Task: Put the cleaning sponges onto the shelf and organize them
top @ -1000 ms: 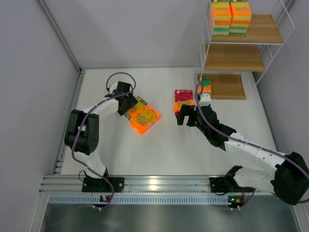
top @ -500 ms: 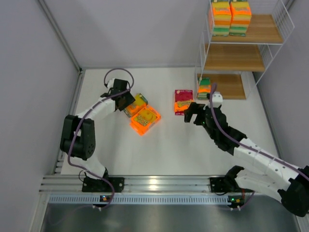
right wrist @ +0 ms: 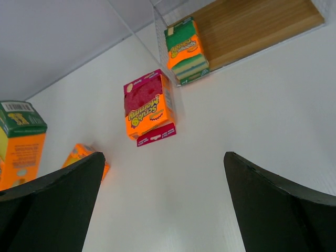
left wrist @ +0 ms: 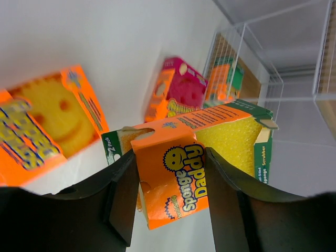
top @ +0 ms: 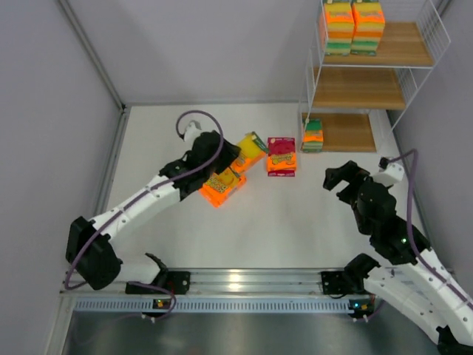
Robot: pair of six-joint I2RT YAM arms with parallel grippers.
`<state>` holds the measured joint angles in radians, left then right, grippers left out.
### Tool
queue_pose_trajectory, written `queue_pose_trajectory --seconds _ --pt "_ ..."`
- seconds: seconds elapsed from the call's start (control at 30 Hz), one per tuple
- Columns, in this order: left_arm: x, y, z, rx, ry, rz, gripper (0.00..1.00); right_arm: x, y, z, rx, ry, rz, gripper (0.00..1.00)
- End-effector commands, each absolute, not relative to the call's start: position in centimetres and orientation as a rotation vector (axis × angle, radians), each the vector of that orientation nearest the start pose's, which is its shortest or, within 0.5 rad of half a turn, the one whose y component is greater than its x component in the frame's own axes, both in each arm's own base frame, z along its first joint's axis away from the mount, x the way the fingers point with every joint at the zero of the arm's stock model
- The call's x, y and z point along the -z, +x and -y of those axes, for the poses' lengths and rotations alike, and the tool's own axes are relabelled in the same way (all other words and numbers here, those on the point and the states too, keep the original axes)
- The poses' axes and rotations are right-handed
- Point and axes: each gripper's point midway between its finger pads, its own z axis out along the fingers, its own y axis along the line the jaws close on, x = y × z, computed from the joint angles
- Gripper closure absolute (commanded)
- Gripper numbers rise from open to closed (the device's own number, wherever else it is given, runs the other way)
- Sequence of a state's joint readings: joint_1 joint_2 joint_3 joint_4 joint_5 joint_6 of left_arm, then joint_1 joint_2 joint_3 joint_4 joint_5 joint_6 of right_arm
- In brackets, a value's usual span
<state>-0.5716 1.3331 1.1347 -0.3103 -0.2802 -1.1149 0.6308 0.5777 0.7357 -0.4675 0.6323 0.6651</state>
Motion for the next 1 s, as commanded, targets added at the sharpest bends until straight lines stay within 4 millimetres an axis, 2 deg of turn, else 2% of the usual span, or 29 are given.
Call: queue_pose_trajectory --seconds 0.0,0.03,0.07,0.1,0.13,0.17,0.2,0.27,0.3,0.37,0.4,0.47,0.5,0.53,0.63,0.73,0.83,0.87,0.93,0.97 --pt "-22.1 33.6 25.5 0.765 -0.95 -1.952 0.52 -23.9 21.7 -4.3 -0.258 0.619 -1.811 0.01" --pt "-22.0 32.9 26.8 0.771 -0.942 -1.951 0.52 -23.1 21.0 -4.0 -0.246 0.625 -1.839 0.01" --pt "-21.9 31.0 29.4 0.783 -0.896 -1.963 0.52 -22.6 20.4 -3.7 -0.267 0.661 -1.839 0.01" --pt "-20.8 30.4 31.1 0.785 -0.902 -1.984 0.52 -22.3 20.0 -3.4 -0.264 0.68 -1.841 0.0" --pt "-20.8 29.9 32.5 0.801 -0.897 -1.987 0.52 -21.9 19.6 -3.0 -0.257 0.697 -1.843 0.01" --pt "-20.6 28.1 34.8 0.832 -0.864 -2.012 0.52 -21.4 18.9 -2.5 -0.265 0.725 -1.841 0.01" --pt "-18.7 27.7 36.1 0.805 -0.864 -2.04 0.52 -21.5 18.7 -2.2 -0.27 0.736 -1.829 0.01" --pt "-18.7 26.0 39.5 0.839 -0.797 -2.074 0.53 -21.6 18.5 -2.0 -0.279 0.725 -1.813 0.01" --pt "-16.7 25.8 40.7 0.779 -0.733 -2.109 0.53 -21.8 18.2 -1.5 -0.276 0.733 -1.793 0.0" --pt "-16.5 24.9 43.3 0.799 -0.674 -2.133 0.52 -22.5 18.0 -1.3 -0.274 0.723 -1.786 0.01" --pt "-14.5 24.6 44.3 0.771 -0.645 -2.171 0.52 -22.5 17.9 -1.4 -0.271 0.712 -1.798 0.0" --pt "-14.0 24.5 46.5 0.827 -0.613 -2.197 0.52 -22.5 17.9 -1.4 -0.252 0.705 -1.819 0.01" --pt "-12.4 24.5 47.2 0.805 -0.58 -2.224 0.52 -22.2 17.7 -1.1 -0.234 0.712 -1.827 0.01" --pt "-12.0 24.0 48.2 0.839 -0.56 -2.259 0.53 -22.2 17.8 -1.1 -0.236 0.721 -1.823 0.0" --pt "-11.8 24.0 50.3 0.869 -0.479 -2.282 0.51 -21.5 17.4 -0.7 -0.248 0.769 -1.808 0.01" --pt "-11.2 24.0 50.6 0.854 -0.452 -2.29 0.45 -21.1 16.8 -0.3 -0.271 0.789 -1.789 0.01" --pt "-11.3 23.9 51.0 0.852 -0.367 -2.3 0.33 -20.8 16.8 -0.1 -0.274 0.786 -1.775 0.01" --pt "-11.8 23.8 51.2 0.864 -0.301 -2.313 0.18 -21.0 16.9 -0.3 -0.279 0.772 -1.769 0.01" --pt "-12.9 23.9 51.1 0.881 -0.248 -2.313 0.1 -20.8 17.1 -0.7 -0.279 0.756 -1.788 0.01" --pt "-13.2 24.8 50.2 0.873 -0.249 -2.308 0.07 -20.5 17.3 -0.8 -0.252 0.754 -1.814 0.01"
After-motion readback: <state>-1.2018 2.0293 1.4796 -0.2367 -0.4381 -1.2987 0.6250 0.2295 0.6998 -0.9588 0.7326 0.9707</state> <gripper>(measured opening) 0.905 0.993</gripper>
